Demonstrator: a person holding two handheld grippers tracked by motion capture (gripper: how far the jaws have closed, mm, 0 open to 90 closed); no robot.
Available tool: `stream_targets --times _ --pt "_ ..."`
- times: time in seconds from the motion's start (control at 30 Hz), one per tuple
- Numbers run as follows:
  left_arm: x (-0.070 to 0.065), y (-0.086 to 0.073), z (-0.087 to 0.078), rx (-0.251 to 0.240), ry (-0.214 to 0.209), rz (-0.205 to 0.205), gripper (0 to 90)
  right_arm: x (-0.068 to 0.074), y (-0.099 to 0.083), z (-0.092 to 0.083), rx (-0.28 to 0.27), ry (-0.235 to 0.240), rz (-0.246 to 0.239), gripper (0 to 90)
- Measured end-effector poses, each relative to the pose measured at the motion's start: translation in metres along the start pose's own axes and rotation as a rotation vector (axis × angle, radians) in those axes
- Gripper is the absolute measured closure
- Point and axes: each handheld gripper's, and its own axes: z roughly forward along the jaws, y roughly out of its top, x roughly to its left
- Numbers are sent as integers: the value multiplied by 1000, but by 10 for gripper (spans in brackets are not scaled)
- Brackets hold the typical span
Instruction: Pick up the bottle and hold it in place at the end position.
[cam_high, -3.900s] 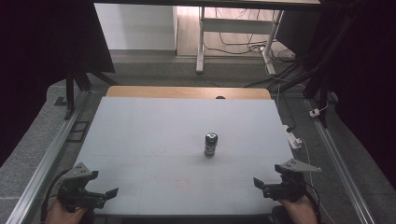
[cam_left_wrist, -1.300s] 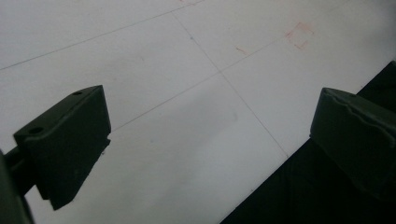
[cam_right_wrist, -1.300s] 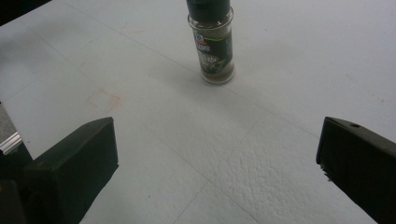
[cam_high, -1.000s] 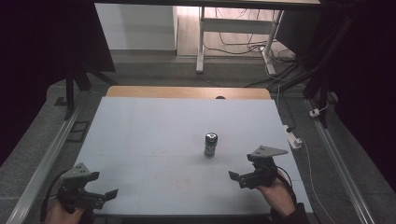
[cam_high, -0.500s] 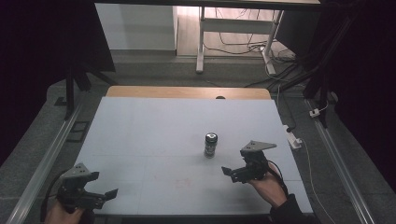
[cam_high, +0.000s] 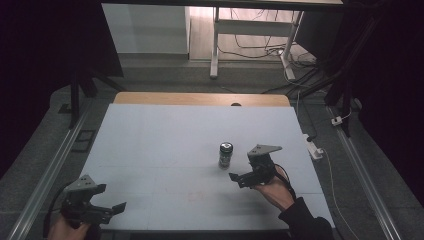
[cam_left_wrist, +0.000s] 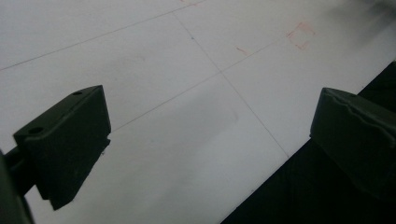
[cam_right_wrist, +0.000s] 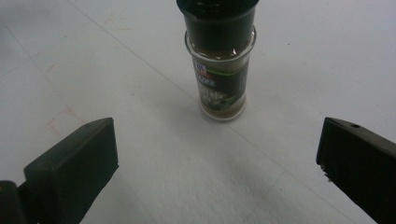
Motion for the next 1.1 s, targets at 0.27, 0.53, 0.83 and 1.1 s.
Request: stream_targets --times 0.27,0.53,0.83,1.1 --pt "0 0 0 1 -1 1 0 0 7 21 13 5 -26 0" --pt "0 0 0 1 -3 1 0 -2 12 39 26 -3 -42 0" --pt "0 0 0 1 -3 3 0 -7 16 55 17 -19 -99 186" --pt "0 0 0 1 -3 4 0 -8 20 57 6 15 -131 496"
